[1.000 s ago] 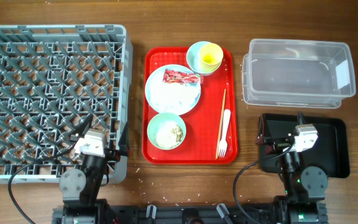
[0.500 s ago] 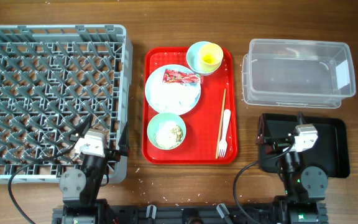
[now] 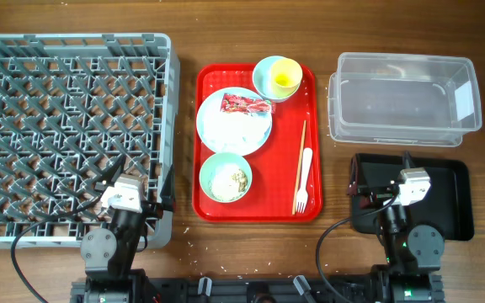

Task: Sort waste into correct bins and load items into the dishwasher rack
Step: 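Move the right gripper from rest toward the light-blue plate on the tray, then grasp the white tissue on the plate with the right gripper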

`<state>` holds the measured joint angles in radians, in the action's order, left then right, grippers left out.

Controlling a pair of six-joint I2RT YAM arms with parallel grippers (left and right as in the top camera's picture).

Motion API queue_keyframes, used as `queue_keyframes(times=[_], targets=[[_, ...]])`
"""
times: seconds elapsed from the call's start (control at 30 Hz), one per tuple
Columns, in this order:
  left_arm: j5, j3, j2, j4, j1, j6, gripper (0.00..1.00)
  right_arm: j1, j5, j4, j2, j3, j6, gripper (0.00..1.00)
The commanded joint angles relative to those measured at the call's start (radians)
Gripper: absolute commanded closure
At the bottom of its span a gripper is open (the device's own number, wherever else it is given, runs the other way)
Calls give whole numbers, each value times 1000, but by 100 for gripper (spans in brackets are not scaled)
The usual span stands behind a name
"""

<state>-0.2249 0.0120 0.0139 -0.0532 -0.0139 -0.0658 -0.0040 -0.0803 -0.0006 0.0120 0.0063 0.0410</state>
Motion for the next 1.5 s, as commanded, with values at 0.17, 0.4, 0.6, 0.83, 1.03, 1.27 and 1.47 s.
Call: queue_keyframes(times=[0.17,0.4,0.6,0.83,1.03,1.27,1.47], targets=[[17,-6,-4,-3,6,6,0,-5,10,2,5,-1,14,0],[17,-6,-4,-3,6,6,0,-5,-203,41,5,-1,192,0],[17,-6,-4,-3,6,6,0,-5,-458,8,23,90,623,0],[17,-6,-4,-3,6,6,0,-5,-442,-549,647,824,364,0],[17,-6,-4,-3,6,6,0,30,-472,-1064,1257,1336,356,0],[17,-6,-4,-3,6,6,0,430,-181,-894,1567,1343,433,42],[17,-6,-4,-3,6,6,0,677,60,-596,1800,1343,434,4]])
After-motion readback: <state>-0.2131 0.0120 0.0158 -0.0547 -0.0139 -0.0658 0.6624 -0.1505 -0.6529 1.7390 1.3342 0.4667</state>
